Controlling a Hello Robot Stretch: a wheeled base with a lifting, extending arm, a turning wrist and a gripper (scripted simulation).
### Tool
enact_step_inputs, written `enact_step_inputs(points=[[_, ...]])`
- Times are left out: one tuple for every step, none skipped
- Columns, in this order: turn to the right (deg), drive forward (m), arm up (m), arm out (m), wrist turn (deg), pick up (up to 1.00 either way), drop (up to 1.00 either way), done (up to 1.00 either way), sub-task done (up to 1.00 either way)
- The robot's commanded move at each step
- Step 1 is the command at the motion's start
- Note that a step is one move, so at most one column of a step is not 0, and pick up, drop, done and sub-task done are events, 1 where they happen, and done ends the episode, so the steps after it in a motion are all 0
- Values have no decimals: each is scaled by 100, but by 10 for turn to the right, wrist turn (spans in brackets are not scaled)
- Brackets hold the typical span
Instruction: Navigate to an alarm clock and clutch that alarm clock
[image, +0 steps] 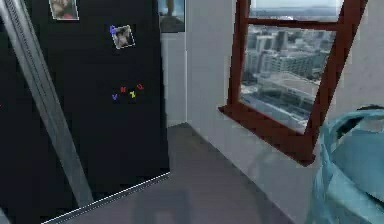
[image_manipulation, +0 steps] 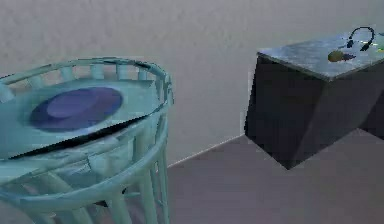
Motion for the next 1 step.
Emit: enact_step_inputs(points=[[-450, 0, 0, 0, 0, 0, 0, 0, 0]])
